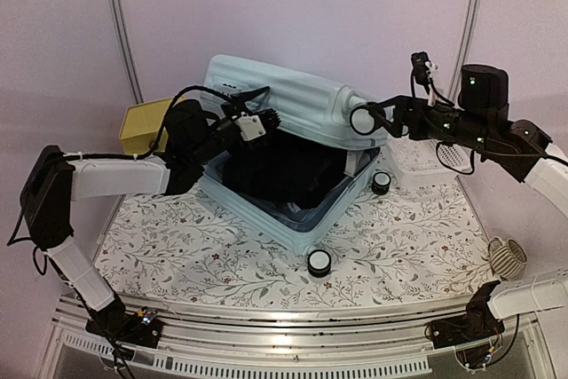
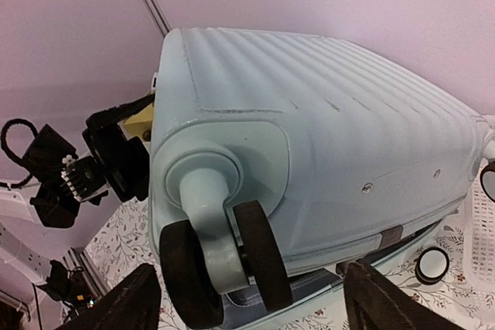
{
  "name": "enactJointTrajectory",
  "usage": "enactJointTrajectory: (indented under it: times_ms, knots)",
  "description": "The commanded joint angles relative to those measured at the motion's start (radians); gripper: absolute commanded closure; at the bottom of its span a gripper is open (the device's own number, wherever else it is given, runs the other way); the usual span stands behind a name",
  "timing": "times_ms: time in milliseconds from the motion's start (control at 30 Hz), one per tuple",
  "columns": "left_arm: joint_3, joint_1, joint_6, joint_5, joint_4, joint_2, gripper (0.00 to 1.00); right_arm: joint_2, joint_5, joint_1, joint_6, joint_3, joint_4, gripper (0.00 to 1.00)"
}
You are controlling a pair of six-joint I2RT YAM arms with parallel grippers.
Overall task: Open, take out, and arrange the luggage
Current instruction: Open the luggage at the center of the board.
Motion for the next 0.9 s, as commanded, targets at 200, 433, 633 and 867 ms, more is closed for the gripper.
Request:
enactJointTrajectory:
  times_ms: [200, 433, 633, 867]
  knots:
    - [0.066, 0.024, -0.109, -0.016, -0.047, -0.016, 0.27, -0.144, 0.019, -0.006, -0.171, -0.097, 0.046, 0.05]
    - [0.082, 0.024, -0.164, -0.009, -0.079, -0.018, 0.27, -0.266, 0.014, -0.006, -0.267, -0.32, 0.248, 0.03]
    - [0.116, 0.025, -0.203, -0.01, -0.119, -0.009, 0.27, -0.324, 0.066, -0.006, -0.393, -0.488, 0.438, 0.01]
    - [0.142, 0.025, -0.266, -0.008, -0.13, 0.004, 0.27, -0.296, 0.112, -0.006, -0.522, -0.581, 0.615, 0.0]
